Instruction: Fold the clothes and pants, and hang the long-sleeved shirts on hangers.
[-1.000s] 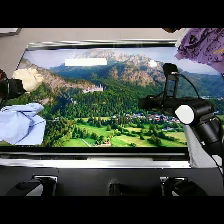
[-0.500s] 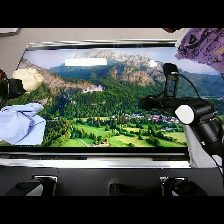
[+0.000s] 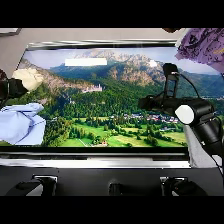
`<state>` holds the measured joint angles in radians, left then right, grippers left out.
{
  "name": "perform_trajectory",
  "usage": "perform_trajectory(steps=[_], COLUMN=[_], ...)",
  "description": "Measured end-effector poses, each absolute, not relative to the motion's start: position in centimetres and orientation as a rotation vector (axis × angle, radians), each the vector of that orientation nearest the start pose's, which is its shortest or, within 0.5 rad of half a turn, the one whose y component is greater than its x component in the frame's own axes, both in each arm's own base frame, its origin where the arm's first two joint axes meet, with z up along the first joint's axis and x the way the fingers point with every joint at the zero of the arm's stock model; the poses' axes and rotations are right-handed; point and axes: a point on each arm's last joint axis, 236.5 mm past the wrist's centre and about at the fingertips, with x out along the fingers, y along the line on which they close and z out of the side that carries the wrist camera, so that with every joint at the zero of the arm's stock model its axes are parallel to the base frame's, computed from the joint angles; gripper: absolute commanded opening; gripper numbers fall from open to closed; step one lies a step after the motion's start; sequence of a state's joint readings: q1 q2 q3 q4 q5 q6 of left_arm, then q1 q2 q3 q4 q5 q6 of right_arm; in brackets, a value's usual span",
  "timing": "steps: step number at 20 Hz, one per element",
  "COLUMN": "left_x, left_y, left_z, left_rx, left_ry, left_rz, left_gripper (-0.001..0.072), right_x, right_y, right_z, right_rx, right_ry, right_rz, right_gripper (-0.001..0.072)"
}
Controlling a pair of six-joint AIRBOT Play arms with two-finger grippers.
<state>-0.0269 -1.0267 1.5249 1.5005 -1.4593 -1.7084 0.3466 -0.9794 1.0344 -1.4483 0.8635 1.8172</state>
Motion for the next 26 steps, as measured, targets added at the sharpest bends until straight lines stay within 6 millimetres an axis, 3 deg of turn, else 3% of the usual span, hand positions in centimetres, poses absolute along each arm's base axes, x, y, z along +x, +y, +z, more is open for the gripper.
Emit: perform_trajectory(steps=[2,4,8,11,15,18,24,25,26], left_x=[34.9,35.3,36.3,36.1,34.7,34.5,35.5,35.5,35.4], left_y=[-2.1,-0.2,6.6,12.6,18.3,20.7,22.8,22.9,22.9], left_z=[20.9,19.9,16.6,12.6,4.8,0.0,-5.9,-6.7,-7.3], left_rx=[-0.186,-0.235,-0.34,-0.417,-0.494,-0.532,-0.559,-0.563,-0.566], left_ry=[0.976,0.993,0.979,0.969,1.05,1.093,1.122,1.134,1.144], left_rz=[0.02,0.115,0.334,0.488,0.627,0.676,0.702,0.704,0.705], left_gripper=[0.072,0.072,0.072,0.072,0.072,0.072,0.0708,0.0393,0.0033], right_x=[36.7,36.7,36.7,36.7,36.7,36.7,36.7,36.7,36.7], right_y=[15.6,15.6,15.6,15.6,15.6,15.6,15.6,15.6,15.6], right_z=[11.1,11.1,11.1,11.1,11.1,11.1,11.1,11.1,11.1], right_rx=[0.202,0.201,0.202,0.201,0.201,0.201,0.201,0.201,0.201], right_ry=[0.862,0.863,0.862,0.863,0.863,0.863,0.862,0.863,0.863], right_rz=[0.28,0.28,0.28,0.28,0.28,0.28,0.28,0.28,0.28], right_gripper=[0.0033,0.0033,0.0033,0.0033,0.0033,0.0033,0.0033,0.0033,0.0033])
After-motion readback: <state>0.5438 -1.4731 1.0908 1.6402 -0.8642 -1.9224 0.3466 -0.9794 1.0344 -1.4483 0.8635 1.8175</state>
